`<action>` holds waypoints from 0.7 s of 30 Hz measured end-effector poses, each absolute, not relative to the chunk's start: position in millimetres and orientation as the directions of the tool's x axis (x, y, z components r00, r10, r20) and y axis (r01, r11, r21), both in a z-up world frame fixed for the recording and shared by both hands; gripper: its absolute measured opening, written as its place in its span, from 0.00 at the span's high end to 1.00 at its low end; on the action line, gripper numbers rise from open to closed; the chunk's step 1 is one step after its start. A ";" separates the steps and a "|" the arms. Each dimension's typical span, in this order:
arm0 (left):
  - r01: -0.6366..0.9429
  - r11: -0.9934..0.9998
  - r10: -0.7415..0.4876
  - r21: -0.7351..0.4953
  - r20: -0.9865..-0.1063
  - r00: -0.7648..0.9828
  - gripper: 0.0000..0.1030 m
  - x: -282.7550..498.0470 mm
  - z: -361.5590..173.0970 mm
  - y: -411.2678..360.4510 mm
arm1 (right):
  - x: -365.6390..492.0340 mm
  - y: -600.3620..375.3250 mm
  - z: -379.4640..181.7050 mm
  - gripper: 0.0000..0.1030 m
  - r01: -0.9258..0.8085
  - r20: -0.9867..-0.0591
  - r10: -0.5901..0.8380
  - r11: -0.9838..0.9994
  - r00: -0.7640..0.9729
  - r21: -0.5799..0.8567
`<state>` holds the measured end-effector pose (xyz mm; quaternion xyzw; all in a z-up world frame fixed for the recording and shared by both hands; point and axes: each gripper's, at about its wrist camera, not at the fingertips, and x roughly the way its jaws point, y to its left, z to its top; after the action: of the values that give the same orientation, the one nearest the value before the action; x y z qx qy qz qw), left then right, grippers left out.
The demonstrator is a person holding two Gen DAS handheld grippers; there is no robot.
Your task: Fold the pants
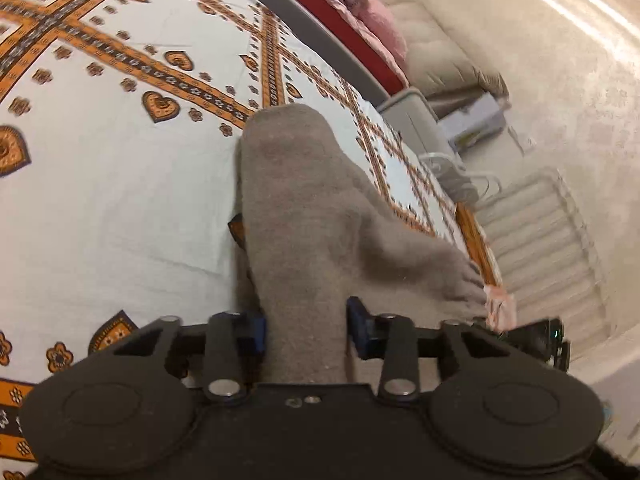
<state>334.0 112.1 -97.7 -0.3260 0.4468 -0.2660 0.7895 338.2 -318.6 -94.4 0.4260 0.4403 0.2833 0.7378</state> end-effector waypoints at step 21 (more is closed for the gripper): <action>0.133 0.606 -0.665 -0.784 -0.408 0.626 0.79 451.6 -127.3 115.1 | 504.7 -312.3 -85.7 0.40 -0.108 -0.459 0.753 0.566 0.471 0.817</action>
<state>451.6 115.1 -127.3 -0.3714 0.3581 -0.2426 0.8216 504.7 -312.3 -85.7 0.3730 0.4322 0.2790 0.7722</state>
